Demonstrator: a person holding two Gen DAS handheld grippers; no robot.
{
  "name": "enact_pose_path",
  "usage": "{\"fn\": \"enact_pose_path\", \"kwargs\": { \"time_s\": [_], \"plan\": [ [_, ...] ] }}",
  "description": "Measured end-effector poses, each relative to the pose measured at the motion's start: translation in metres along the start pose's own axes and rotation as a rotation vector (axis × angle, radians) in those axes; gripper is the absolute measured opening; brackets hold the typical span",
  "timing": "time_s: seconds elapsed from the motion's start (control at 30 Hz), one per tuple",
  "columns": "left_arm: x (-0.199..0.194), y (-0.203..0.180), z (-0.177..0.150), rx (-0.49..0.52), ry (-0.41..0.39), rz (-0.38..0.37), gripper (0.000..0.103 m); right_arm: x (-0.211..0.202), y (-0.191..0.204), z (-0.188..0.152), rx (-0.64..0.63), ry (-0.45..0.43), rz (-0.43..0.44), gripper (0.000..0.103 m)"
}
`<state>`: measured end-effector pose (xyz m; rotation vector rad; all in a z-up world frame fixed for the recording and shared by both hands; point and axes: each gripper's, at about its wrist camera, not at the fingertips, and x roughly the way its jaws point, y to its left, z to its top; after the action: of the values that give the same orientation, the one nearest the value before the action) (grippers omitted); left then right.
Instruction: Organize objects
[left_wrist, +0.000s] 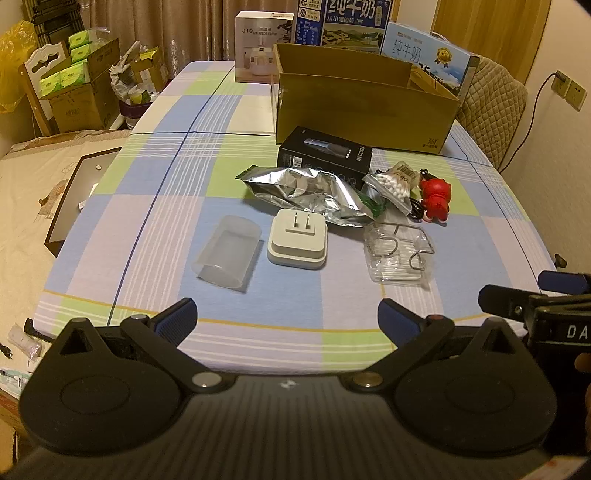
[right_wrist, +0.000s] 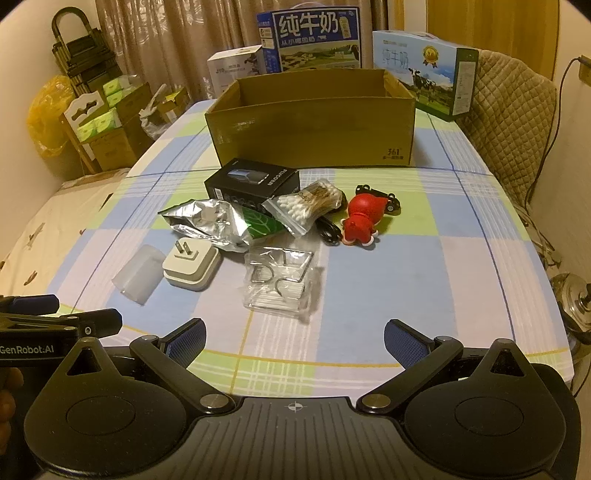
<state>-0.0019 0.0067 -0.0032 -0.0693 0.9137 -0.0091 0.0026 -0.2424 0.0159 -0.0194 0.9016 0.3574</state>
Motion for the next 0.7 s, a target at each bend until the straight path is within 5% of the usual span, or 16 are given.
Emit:
{"fn": "enact_pose_path", "kwargs": {
  "time_s": [0.7],
  "plan": [
    [0.0009, 0.0059, 0.0013, -0.001, 0.006, -0.006, 0.102, 0.0021, 0.0015, -0.0006, 0.002, 0.002, -0.003, 0.101]
  ]
}}
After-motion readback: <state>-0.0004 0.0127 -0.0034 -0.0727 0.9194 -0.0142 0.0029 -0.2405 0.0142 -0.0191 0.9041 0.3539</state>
